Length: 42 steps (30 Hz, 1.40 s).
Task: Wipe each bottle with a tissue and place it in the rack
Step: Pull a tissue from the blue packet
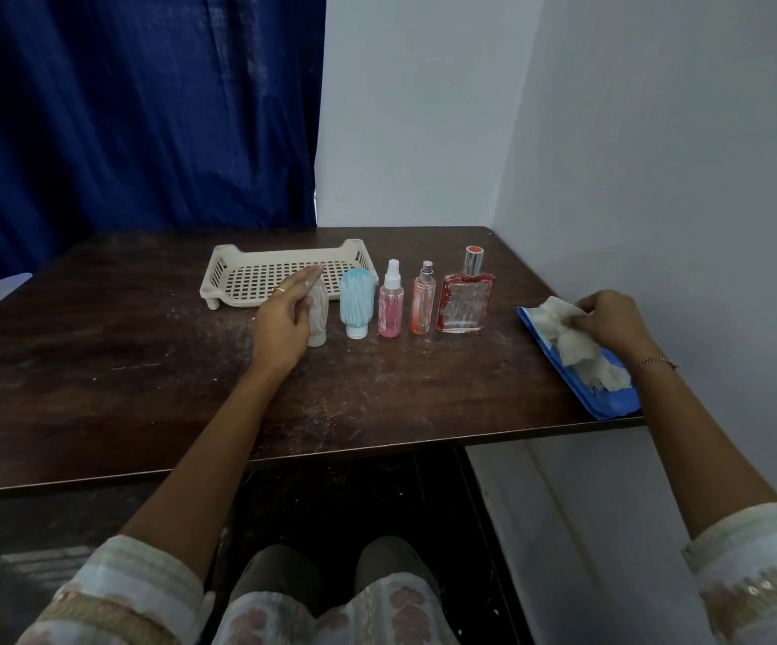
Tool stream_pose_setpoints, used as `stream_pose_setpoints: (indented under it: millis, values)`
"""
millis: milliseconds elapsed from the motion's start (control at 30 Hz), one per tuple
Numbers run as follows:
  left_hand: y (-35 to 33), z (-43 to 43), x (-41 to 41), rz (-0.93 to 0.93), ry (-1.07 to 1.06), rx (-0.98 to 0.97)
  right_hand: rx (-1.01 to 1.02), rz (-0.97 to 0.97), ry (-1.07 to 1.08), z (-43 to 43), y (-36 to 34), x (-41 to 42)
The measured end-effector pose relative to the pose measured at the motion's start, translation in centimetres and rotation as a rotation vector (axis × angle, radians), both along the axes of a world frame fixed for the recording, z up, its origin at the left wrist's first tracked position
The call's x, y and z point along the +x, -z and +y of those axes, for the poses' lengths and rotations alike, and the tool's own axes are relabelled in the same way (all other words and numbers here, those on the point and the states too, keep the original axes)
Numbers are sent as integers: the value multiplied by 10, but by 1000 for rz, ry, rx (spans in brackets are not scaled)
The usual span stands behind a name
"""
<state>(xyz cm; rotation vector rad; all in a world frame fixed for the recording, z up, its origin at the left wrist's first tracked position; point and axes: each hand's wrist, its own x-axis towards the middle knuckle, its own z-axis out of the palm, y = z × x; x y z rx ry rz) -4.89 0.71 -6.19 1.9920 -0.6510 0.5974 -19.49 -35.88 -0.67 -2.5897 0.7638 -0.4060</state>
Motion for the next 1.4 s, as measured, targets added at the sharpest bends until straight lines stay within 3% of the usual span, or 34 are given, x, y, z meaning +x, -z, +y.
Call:
stream_pose_setpoints:
  millis: [200, 367, 500, 867, 1100, 1267, 1333, 1400]
  values:
    - [0, -1, 0, 10, -10, -2, 86, 97, 20, 1, 10, -1]
    - [0, 1, 0, 3, -3, 8, 411, 110, 33, -3, 0, -6]
    - [-1, 0, -1, 1, -2, 3, 539, 139, -9, -10, -10, -11]
    - [-1, -1, -1, 11, -18, 10, 796, 67, -59, -14, -17, -21]
    - [-1, -1, 1, 17, -9, 10, 523, -210, 28, -11, -25, -14]
    - [-2, -1, 0, 29, -6, -1, 149, -442, 104, 5, -41, -10]
    - [-3, -1, -1, 28, -6, 0, 192, -542, 61, 21, -44, -7]
    - [-4, 1, -1, 42, 4, -9, 366, -587, -30, 40, -46, -2]
